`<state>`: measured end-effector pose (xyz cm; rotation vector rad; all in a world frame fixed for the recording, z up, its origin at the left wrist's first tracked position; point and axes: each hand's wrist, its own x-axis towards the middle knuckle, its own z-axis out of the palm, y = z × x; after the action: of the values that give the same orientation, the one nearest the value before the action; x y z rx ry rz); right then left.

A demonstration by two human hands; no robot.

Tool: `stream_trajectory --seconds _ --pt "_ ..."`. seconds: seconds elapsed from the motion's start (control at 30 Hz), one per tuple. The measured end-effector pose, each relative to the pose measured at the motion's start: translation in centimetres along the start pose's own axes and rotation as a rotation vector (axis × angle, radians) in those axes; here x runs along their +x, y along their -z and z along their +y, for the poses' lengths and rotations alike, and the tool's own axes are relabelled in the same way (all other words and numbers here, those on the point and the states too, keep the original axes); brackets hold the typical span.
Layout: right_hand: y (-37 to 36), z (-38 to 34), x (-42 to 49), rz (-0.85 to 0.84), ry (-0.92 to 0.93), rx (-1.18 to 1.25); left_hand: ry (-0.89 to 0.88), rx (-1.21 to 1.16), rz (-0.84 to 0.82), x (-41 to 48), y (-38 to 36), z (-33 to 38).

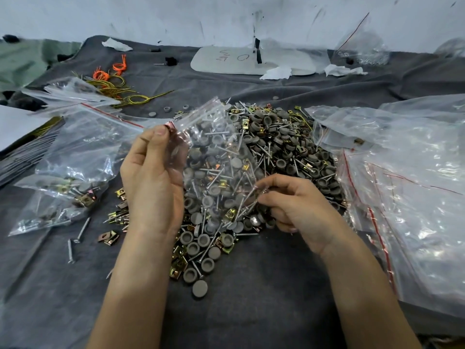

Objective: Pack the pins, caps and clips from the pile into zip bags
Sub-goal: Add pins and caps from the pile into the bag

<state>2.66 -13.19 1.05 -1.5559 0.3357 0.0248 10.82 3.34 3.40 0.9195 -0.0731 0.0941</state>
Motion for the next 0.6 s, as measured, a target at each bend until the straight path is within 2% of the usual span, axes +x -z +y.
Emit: stream_trajectory --seconds 0.17,0.4,0.5,0.6 --pt "1.3 0.4 0.5 0.091 0.013 0.015 -0.273 0.348 -0.118 -0.2 0.2 0.0" --pt "2.1 -0.1 -0.2 0.192 0.061 -0.102 -0.442 0.54 -0.23 -1.3 -0.2 1.3" --pt "1.9 -2.2 -1.8 0.389 0.339 -0.273 -0.54 0.758 -0.385 -1.9 -0.5 2.5" --pt "1.2 -4.6 -4.3 0.32 0.719 -0.33 -0.571 0.867 -0.531 -2.9 -1.2 3.2"
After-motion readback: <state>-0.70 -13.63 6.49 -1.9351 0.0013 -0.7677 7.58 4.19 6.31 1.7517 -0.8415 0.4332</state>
